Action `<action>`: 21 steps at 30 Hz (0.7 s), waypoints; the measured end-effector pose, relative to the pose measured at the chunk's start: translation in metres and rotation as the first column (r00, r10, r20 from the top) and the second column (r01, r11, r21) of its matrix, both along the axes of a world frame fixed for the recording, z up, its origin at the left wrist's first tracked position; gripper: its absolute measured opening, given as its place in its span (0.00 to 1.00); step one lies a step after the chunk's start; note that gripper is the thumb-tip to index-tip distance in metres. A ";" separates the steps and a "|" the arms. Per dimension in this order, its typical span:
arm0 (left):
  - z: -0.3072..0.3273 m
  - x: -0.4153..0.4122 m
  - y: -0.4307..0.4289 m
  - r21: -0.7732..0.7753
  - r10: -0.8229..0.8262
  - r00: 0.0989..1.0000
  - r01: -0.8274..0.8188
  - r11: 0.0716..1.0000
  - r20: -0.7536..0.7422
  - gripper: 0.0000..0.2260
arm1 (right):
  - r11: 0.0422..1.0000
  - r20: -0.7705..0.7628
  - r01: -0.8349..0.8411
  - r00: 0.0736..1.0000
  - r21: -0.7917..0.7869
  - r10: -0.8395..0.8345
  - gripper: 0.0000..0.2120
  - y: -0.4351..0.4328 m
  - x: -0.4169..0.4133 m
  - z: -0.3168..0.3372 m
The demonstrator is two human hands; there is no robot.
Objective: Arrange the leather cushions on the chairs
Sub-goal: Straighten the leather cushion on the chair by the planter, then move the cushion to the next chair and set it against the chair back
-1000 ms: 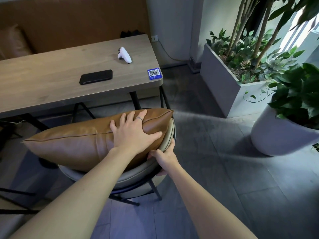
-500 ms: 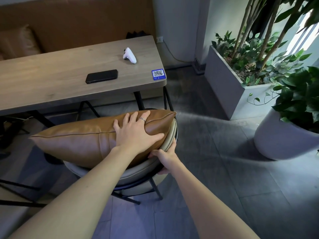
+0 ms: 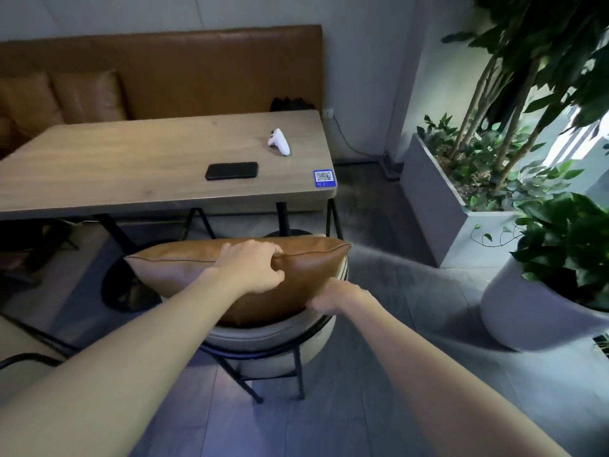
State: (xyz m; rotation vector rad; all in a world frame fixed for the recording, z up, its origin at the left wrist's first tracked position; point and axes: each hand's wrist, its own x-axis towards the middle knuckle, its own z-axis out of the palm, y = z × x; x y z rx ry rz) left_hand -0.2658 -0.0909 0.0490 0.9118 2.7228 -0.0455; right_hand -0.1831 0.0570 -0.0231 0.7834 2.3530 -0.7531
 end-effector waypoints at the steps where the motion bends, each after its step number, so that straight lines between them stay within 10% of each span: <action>1: 0.011 0.001 -0.008 -0.013 0.006 1.000 -0.006 1.000 0.005 0.24 | 0.999 -0.011 -0.030 0.999 0.025 0.030 0.26 -0.007 -0.003 0.017; 11: 0.141 0.036 -0.166 0.032 0.065 0.981 -0.060 0.998 -0.182 0.23 | 0.926 -0.333 -0.215 0.888 0.311 0.318 0.20 -0.151 0.003 0.183; 21: 0.278 0.106 -0.392 0.121 0.264 0.817 -0.235 0.964 -0.513 0.27 | 0.746 -0.627 -0.190 0.435 0.638 0.647 0.18 -0.363 0.044 0.334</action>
